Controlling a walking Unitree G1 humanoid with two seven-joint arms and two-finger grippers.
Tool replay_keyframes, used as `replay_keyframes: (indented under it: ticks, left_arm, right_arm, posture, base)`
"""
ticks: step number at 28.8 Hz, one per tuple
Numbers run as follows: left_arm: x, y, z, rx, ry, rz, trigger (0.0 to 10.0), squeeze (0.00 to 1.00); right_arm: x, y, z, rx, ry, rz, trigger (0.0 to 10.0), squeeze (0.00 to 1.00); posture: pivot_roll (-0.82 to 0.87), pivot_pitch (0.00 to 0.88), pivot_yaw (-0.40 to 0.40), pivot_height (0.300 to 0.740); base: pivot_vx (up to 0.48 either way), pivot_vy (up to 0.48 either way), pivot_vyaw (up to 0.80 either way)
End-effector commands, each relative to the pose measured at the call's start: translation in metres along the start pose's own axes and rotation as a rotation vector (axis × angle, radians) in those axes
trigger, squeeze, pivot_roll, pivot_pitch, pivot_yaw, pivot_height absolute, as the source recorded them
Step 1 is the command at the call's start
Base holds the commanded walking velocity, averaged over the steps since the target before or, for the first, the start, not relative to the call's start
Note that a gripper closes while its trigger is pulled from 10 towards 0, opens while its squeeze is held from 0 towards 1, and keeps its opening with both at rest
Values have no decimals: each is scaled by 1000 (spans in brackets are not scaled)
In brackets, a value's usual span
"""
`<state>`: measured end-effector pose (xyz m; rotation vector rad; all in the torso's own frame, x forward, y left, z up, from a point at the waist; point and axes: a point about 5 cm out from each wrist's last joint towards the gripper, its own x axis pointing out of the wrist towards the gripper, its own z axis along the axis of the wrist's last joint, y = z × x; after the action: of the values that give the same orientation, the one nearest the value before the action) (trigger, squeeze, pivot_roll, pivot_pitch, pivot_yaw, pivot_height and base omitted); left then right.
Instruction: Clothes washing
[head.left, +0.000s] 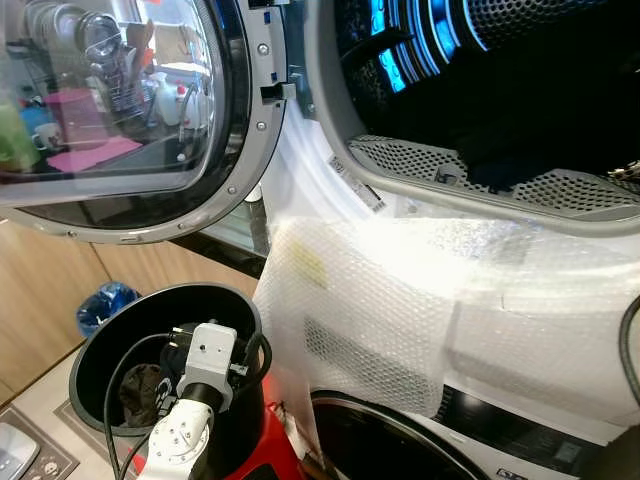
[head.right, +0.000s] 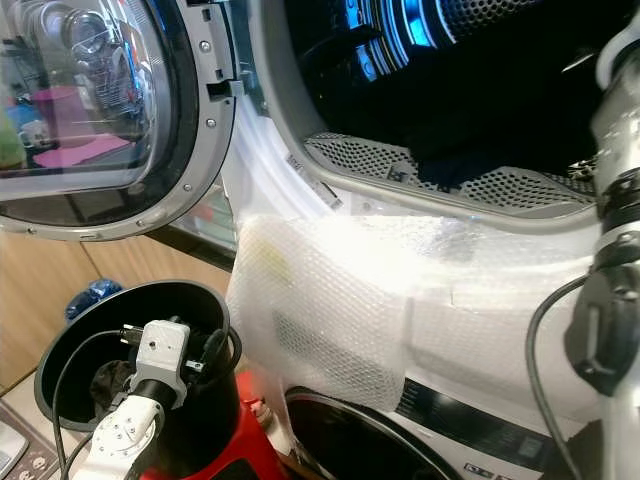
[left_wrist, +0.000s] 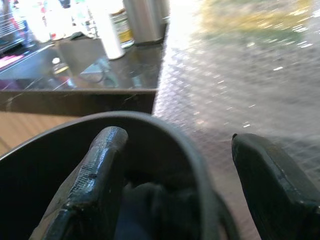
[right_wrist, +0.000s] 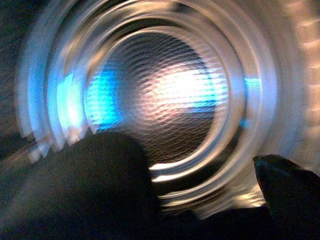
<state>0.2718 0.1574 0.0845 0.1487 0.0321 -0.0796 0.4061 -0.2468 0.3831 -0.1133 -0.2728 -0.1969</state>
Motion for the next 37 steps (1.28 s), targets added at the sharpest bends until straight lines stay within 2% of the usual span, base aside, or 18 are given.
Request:
replay_keyframes:
  ticks: [1, 2, 6, 7, 9, 12, 13, 14, 15, 18, 22, 23, 27, 28, 29, 32, 34, 37]
  left_arm:
    - [-1, 1, -1, 2, 4, 0, 10000, 0]
    - [0, 0, 0, 7, 2, -11, 10000, 0]
    - [0, -1, 0, 12, 0, -18, 10000, 0]
    - [0, -1, 1, 16, -2, -20, 10000, 0]
    - [0, -1, 1, 18, -3, -21, 10000, 0]
    - [-1, -1, 1, 27, -4, -22, 10000, 0]
    - [-1, -1, 1, 31, -5, -22, 10000, 0]
    - [-1, -1, 1, 31, -5, -22, 10000, 0]
    - [-2, -1, 1, 36, -5, -23, 10000, 0]
    - [-2, -1, 1, 51, -8, -30, 10000, 0]
    - [0, -3, 2, 55, -13, -43, 10000, 0]
    - [0, -3, 2, 55, -13, -43, 10000, 0]
    - [2, -6, 4, 68, -19, -69, 10000, 0]
    - [2, -6, 4, 68, -19, -69, 10000, 0]
    - [2, -6, 4, 68, -20, -67, 10000, 0]
    - [2, -6, 4, 69, -21, -65, 10000, 0]
    - [1, -6, 4, 70, -20, -65, 10000, 0]
    - [0, -6, 4, 73, -19, -65, 10000, 0]
  right_arm:
    - [-4, 25, -31, -94, 72, 120, 10000, 0]
    - [-8, 45, -39, -135, 48, 173, 10000, 0]
    - [-12, 60, -39, -185, -17, 186, 10000, 0]
    - [-14, 65, -37, -243, -58, 178, 10000, 0]
    - [-15, 68, -36, -277, -74, 182, 10000, 0]
    - [-27, 87, -27, -554, -268, 243, 10000, 0]
    - [-30, 88, -22, -627, -322, 247, 10000, 0]
    - [-30, 88, -22, -627, -322, 247, 10000, 0]
    - [-32, 86, -16, -692, -363, 234, 10000, 0]
    - [-37, 79, 9, -865, -503, 206, 10000, 0]
    - [-47, 79, 37, -970, -640, 238, 10000, 0]
    - [-47, 79, 37, -970, -640, 238, 10000, 0]
    - [-42, 85, 45, -1155, -654, 391, 10000, 0]
    - [-42, 85, 45, -1155, -654, 391, 10000, 0]
    - [-43, 89, 41, -1169, -651, 464, 10000, 0]
    - [-43, 94, 28, -1334, -650, 593, 10000, 0]
    - [-41, 93, 28, -1381, -653, 573, 10000, 0]
    - [-35, 92, 36, -1508, -694, 459, 10000, 0]
  posture:
    - [-81, 0, 87, 740]
    - [-76, 0, 88, 740]
    - [-74, 0, 89, 740]
    - [-74, 0, 89, 740]
    - [-71, 0, 88, 740]
    - [-61, 0, 86, 740]
    - [-60, 0, 85, 740]
    - [-60, 0, 85, 740]
    - [-60, 0, 85, 740]
    - [-67, 0, 85, 740]
    - [-78, 0, 87, 740]
    - [-78, 0, 87, 740]
    - [-87, 0, 88, 740]
    - [-87, 0, 88, 740]
    - [-83, 0, 84, 740]
    - [-73, 0, 77, 740]
    - [-72, 0, 72, 740]
    - [-69, 0, 71, 740]
  base:
    - [0, 0, 0]
    - [0, 0, 0]
    - [0, 0, 0]
    - [0, 0, 0]
    - [0, 0, 0]
    - [0, 0, 0]
    - [0, 0, 0]
    - [0, 0, 0]
    - [0, 0, 0]
    - [0, 0, 0]
    - [0, 0, 0]
    - [0, 0, 0]
    - [0, 0, 0]
    - [0, 0, 0]
    - [0, 0, 0]
    - [0, 0, 0]
    - [0, 0, 0]
    - [0, 0, 0]
